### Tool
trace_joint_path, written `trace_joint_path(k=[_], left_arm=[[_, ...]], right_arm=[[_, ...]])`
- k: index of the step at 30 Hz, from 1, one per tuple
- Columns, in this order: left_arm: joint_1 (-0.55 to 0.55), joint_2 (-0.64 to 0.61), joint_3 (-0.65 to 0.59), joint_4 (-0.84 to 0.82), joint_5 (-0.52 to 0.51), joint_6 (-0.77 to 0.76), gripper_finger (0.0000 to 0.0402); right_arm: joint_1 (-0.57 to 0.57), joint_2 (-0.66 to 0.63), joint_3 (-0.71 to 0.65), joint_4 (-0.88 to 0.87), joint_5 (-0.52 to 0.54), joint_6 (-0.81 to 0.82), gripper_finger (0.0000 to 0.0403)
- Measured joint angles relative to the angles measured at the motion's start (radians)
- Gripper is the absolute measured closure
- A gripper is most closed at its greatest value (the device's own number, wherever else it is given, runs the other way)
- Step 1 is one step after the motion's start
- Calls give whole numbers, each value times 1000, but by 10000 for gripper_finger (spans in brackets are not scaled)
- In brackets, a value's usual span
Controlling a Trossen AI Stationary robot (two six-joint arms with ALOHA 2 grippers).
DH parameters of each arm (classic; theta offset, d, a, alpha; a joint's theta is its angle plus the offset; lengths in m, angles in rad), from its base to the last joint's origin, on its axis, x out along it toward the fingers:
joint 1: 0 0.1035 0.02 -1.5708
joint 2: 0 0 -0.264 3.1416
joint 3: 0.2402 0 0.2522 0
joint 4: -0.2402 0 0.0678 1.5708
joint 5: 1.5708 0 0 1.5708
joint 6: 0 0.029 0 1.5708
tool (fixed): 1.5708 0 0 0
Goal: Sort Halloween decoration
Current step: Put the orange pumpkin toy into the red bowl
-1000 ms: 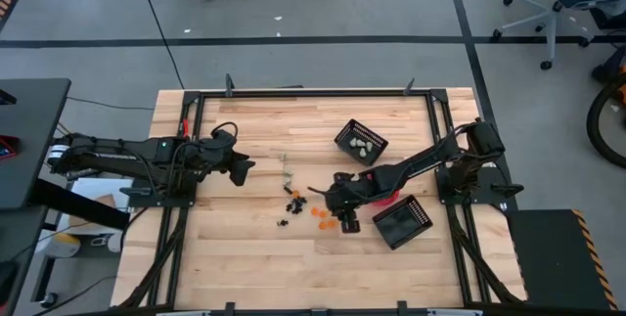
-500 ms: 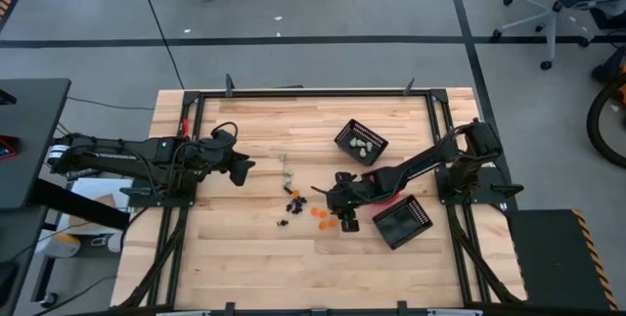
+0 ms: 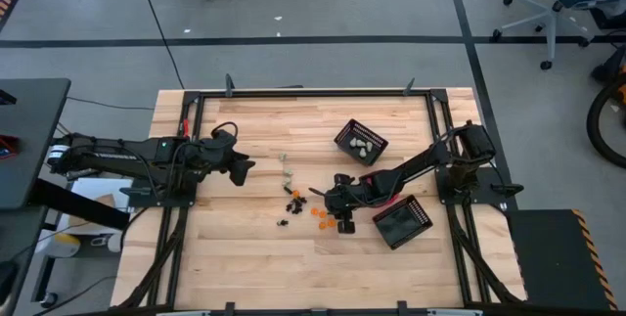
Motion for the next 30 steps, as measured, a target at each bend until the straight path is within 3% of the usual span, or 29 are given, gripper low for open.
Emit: trace_joint_path(k=[6,14,30], left_arm=[[0,0,0,0,0,-1,239],[0,0,0,0,0,-2,239],[0,0,0,2,0,5,239]], right_arm=[[0,0,1,-4,-10,-8,308],[-1,-3,41,-83,-20,-36,299],[-34,-6,253,-512,-45,-158,298]])
